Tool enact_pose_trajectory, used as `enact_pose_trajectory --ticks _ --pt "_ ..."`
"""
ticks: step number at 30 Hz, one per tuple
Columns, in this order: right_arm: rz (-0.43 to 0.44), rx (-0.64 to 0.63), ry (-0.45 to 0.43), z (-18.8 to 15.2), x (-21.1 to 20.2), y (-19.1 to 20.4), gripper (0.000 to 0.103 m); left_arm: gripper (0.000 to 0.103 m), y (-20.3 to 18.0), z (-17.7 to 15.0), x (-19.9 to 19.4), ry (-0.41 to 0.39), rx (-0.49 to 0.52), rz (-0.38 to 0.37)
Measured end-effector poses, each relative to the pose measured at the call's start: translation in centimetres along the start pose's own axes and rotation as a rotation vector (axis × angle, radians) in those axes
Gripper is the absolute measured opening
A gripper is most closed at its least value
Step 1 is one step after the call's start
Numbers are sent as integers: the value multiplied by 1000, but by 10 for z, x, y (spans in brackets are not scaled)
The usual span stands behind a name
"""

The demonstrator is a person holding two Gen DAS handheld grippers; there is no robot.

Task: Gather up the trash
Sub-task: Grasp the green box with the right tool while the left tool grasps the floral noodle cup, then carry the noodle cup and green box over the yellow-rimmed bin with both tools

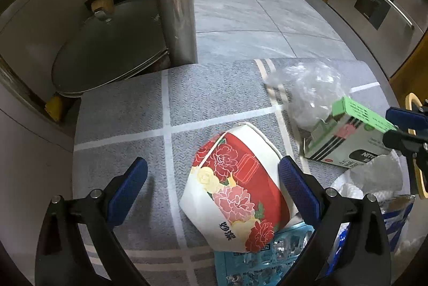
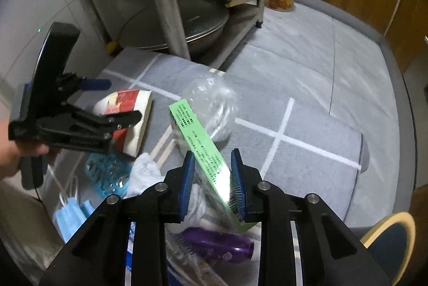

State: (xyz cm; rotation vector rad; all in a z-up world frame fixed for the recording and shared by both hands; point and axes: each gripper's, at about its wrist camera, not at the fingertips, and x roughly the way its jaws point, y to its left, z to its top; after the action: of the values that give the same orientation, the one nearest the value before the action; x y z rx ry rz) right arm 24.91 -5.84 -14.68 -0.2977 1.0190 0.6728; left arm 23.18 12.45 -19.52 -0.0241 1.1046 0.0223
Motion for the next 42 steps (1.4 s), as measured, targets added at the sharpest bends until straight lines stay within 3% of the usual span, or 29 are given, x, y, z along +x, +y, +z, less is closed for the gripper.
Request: enact_pose_trajectory --ticks 7,12,18,21,24,26,35,42 --pt "1 -58 37 -2 5 6 32 97 0 4 -3 -6 -58 -2" --pt "4 -57 46 -2 6 7 23 97 -3 5 -6 0 -111 -10" --pt "-3 -59 45 -1 7 12 22 97 -18 -4 9 75 -58 59" --pt "-7 -54 35 -1 5 12 22 97 -13 -9 15 123 -88 48" --pt "5 -52 22 -1 1 13 22 84 -7 -11 17 150 -144 12" --pt "6 -58 11 -2 -2 15 21 83 -7 -11 15 151 -147 19" --pt "0 -61 -52 -9 -29 15 21 83 -15 -5 -20 33 -125 77" --pt "-22 -8 -120 -18 -68 9 21 83 -45 -14 -83 -140 -73 89"
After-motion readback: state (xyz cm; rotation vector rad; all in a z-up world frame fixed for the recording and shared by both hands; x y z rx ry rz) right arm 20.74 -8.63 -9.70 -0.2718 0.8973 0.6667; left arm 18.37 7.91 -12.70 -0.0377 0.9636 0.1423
